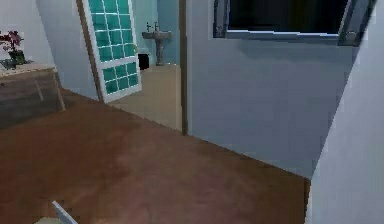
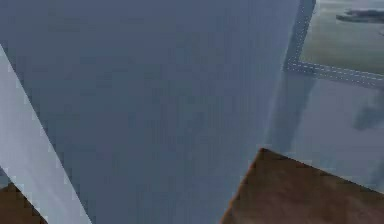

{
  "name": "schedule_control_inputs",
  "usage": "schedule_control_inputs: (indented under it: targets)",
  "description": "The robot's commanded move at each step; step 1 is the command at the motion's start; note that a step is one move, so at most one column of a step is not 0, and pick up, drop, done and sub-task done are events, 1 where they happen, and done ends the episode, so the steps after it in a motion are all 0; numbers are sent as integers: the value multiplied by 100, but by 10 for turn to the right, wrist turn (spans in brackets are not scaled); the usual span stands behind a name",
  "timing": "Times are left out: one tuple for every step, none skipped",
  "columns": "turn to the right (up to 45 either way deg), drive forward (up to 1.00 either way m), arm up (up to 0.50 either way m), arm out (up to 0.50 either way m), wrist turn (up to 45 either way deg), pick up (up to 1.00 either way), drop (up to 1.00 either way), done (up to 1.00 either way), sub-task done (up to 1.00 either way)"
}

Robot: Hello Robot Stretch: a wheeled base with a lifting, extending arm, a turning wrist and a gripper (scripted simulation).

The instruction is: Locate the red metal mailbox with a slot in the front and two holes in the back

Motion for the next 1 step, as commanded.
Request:
schedule_control_inputs:
  targets:
    - [0, 50, 0, 0, 0, 0, 0, 0, 0]
